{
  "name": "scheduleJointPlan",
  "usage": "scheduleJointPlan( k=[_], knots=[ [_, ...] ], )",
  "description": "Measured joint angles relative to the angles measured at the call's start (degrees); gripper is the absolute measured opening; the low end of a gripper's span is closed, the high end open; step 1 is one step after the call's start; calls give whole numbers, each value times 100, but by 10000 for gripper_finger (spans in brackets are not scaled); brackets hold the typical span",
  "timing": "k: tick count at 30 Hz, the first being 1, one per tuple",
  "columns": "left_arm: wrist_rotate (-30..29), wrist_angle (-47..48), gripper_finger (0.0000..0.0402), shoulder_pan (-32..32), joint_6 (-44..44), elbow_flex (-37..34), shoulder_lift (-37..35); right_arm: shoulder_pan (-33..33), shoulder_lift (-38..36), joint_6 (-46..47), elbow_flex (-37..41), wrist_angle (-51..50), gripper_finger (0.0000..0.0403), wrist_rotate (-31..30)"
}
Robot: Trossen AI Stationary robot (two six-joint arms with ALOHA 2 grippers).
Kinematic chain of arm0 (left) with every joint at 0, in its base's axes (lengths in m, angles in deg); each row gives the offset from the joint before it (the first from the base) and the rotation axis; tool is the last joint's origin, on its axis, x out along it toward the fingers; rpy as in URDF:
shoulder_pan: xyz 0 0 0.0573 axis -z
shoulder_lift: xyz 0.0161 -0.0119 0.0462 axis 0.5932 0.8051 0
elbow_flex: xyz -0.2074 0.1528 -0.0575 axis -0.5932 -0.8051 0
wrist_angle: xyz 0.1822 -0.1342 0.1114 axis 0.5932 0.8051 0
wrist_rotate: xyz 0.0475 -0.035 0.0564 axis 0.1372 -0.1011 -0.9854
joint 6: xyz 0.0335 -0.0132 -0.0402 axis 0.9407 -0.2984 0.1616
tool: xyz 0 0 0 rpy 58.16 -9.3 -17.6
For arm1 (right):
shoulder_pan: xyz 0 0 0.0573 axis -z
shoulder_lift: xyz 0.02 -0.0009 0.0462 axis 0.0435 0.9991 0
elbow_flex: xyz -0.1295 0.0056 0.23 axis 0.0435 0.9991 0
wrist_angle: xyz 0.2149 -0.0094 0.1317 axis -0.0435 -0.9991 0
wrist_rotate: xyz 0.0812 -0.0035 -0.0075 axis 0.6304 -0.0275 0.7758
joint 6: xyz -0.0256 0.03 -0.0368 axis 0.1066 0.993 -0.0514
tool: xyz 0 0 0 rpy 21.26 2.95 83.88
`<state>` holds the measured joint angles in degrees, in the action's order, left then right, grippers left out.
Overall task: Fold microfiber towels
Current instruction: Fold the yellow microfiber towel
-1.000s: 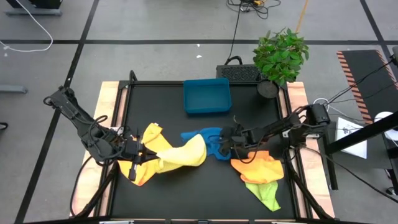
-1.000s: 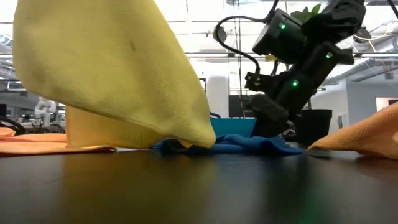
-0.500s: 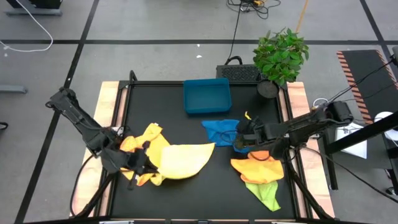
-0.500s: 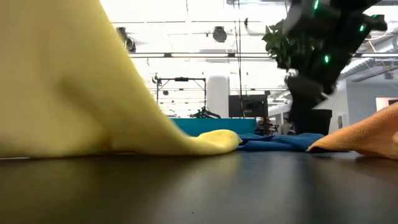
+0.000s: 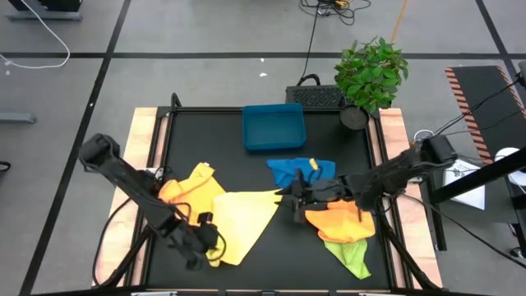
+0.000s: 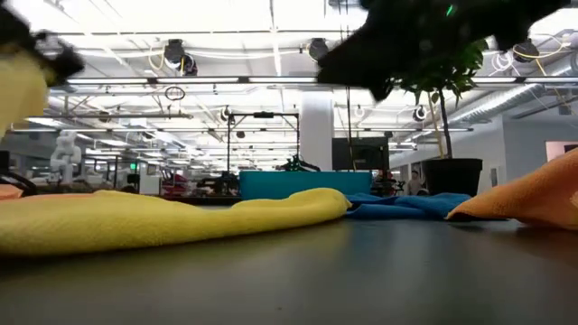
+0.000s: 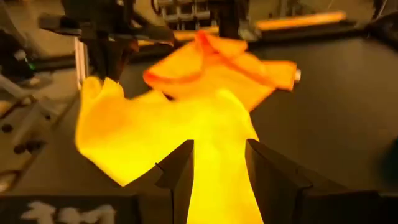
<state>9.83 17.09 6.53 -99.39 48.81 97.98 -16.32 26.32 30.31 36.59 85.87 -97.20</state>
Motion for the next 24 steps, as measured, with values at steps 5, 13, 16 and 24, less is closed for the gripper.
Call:
scheduleJointPlan(
  k=[5, 13, 16, 24],
  knots=[
    [455, -30, 3, 0, -357, 0, 589, 520, 1022, -26, -439, 86, 135, 599],
    [812, -40, 3, 168, -819, 0, 925, 1013, 2512, -837, -2196, -275, 138, 1493],
    [791, -51, 3, 259, -906, 0, 916, 1082, 2996, -1150, -2922, -607, 152, 1517],
    [578, -127, 3, 372, -988, 0, 901, 1196, 3997, -1306, -4258, -1132, 216, 1913]
  ],
)
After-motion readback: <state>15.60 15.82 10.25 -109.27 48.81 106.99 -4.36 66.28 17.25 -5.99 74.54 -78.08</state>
